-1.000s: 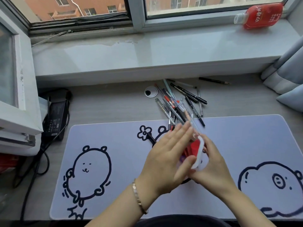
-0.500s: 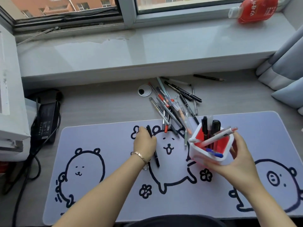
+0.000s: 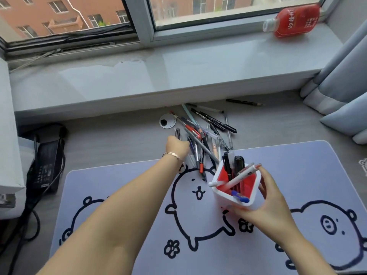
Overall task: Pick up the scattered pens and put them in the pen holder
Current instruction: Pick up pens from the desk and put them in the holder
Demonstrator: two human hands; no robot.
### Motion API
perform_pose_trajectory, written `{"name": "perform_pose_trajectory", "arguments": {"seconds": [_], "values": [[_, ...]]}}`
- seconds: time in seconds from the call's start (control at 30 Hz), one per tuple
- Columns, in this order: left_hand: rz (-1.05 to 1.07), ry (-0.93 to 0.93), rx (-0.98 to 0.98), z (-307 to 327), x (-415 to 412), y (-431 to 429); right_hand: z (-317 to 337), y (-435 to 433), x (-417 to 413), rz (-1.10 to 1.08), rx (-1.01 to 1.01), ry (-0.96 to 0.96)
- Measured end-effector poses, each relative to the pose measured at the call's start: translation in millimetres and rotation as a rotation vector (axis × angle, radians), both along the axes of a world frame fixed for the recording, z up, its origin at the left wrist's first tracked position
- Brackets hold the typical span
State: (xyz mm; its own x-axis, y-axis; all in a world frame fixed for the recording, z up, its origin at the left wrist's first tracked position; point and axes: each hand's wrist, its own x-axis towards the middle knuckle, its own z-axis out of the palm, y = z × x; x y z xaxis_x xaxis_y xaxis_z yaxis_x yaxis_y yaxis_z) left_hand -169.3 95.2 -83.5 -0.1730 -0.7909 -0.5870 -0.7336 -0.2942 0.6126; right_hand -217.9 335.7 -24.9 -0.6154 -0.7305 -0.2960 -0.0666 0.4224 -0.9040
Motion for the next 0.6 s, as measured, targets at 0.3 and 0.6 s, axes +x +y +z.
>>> {"name": "perform_pose_trajectory", "arguments": {"seconds": [0.3, 0.6], "values": [[0.219, 0.909, -0.125, 116, 48, 47, -5, -7, 9, 0.058, 0.028, -0.002], [0.061, 0.758, -0.134, 106, 79, 108, -3, -19, 30, 0.145, -0.025, 0.028]]}}
